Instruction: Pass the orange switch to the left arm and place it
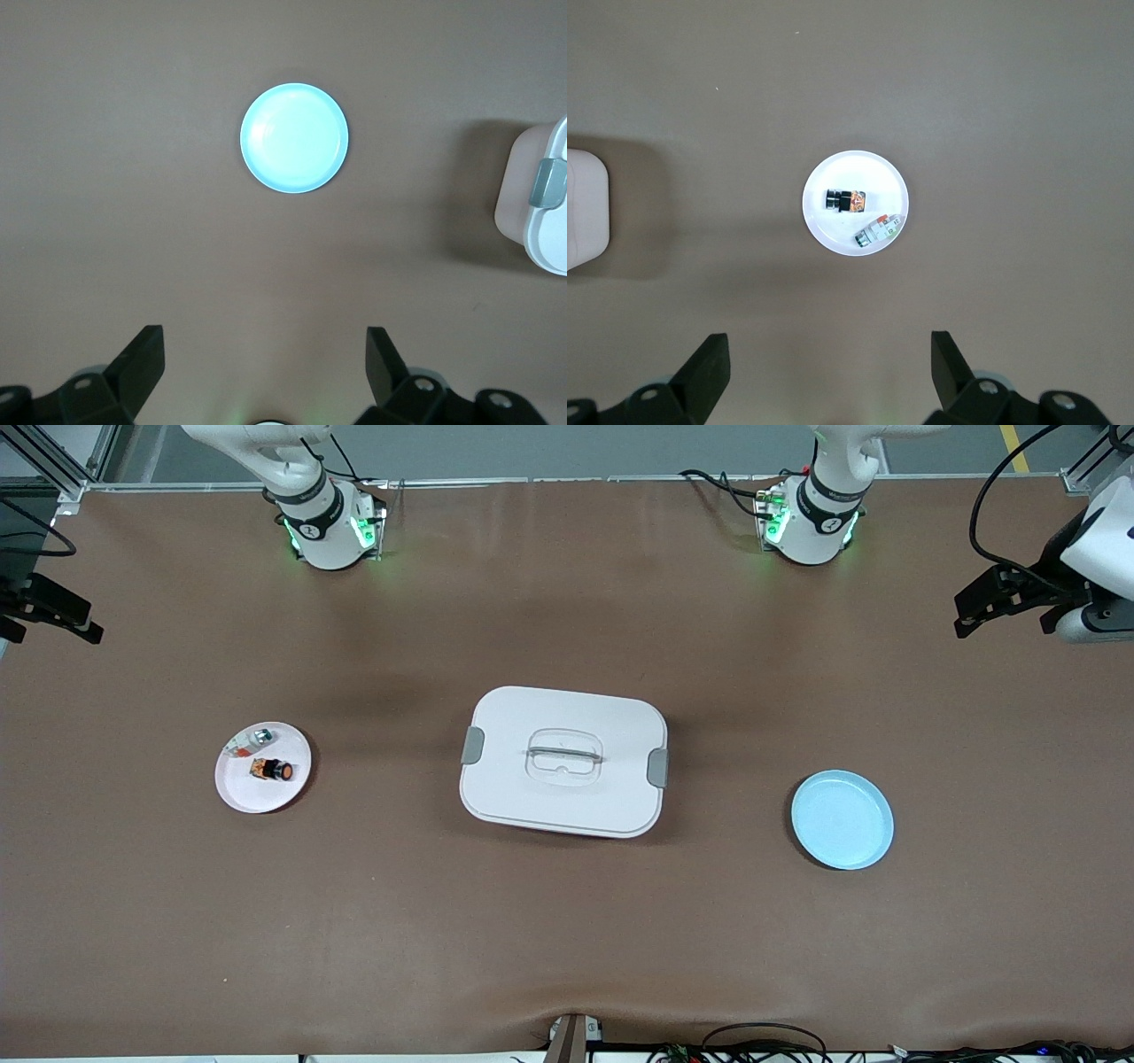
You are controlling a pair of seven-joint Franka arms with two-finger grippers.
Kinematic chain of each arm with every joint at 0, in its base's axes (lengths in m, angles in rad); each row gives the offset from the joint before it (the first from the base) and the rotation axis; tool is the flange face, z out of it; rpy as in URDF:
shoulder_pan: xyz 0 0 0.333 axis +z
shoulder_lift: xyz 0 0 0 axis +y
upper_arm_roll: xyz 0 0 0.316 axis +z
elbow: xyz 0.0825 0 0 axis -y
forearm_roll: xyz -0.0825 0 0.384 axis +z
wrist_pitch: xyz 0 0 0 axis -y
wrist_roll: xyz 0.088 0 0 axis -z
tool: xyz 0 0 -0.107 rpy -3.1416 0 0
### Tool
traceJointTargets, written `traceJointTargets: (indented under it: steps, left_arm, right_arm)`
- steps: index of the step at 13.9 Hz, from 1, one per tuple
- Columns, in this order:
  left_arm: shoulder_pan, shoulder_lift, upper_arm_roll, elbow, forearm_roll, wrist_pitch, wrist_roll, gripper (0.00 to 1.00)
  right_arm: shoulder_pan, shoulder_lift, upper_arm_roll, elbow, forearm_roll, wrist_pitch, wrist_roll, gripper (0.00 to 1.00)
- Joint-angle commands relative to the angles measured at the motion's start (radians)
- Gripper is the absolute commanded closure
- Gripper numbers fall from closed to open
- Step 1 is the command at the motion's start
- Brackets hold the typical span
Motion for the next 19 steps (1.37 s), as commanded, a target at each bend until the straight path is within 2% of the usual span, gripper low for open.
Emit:
traceJointTargets:
  steps: [1, 10, 17, 19]
  left_arm:
    - [-0.005, -0.002, 0.0, 0.012, 0.0, -0.018, 0.001, 0.0]
    - [-0.005, 0.041, 0.0, 0.056, 0.0, -0.018, 0.009, 0.0]
    - [-0.001, 0.026, -0.012, 0.043, -0.004, -0.049, 0.01, 0.0]
    - [-0.001, 0.008, -0.014, 0.038, -0.004, -0.067, 0.01, 0.0]
  right_arm:
    - [-0.019, -0.011, 0.011, 0.005, -0.012, -0.01, -0.002, 0.0]
    - [-0.017, -0.003, 0.014, 0.038, -0.01, -0.013, -0.002, 0.0]
    - [-0.016, 0.017, 0.015, 0.048, -0.01, -0.016, 0.01, 0.0]
    - [-0.01, 0.055, 0.015, 0.048, -0.01, -0.029, 0.009, 0.0]
